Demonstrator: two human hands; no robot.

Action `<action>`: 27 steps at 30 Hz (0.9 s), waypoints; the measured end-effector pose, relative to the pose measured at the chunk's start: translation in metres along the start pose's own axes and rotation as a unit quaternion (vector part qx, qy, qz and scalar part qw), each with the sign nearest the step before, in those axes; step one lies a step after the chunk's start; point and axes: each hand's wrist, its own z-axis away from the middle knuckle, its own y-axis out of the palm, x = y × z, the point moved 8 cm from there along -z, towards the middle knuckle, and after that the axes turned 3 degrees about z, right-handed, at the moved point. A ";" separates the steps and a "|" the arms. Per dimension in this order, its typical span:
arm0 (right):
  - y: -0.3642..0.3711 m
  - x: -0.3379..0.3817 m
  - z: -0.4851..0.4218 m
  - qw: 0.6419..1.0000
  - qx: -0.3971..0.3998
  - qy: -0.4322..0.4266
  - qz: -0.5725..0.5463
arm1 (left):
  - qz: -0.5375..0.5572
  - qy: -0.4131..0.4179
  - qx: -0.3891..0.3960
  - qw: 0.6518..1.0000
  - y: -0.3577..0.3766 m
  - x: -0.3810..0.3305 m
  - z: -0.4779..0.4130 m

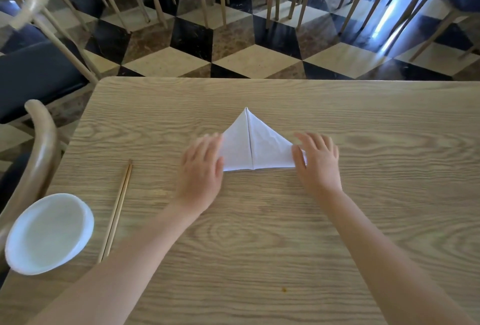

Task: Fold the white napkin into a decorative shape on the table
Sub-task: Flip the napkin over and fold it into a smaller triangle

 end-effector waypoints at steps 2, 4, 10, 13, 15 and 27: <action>0.016 0.033 -0.007 0.993 0.058 -0.107 0.002 | -0.010 0.078 0.076 0.994 0.023 -0.031 -0.008; 0.045 0.053 -0.010 0.972 0.148 -0.174 0.047 | -0.052 0.078 0.153 0.984 0.047 -0.036 -0.011; 0.082 0.039 -0.015 0.943 0.212 -0.210 0.148 | -0.087 0.056 0.202 0.974 0.074 -0.017 -0.011; 0.084 0.039 -0.013 0.943 0.195 -0.217 0.157 | -0.075 0.058 0.200 0.975 0.072 -0.019 -0.010; 0.083 0.038 -0.012 0.944 0.192 -0.216 0.158 | -0.060 0.054 0.206 0.975 0.071 -0.018 -0.009; 0.059 0.016 0.003 0.941 0.206 -0.215 0.160 | -0.027 0.076 0.246 0.966 0.084 -0.018 -0.048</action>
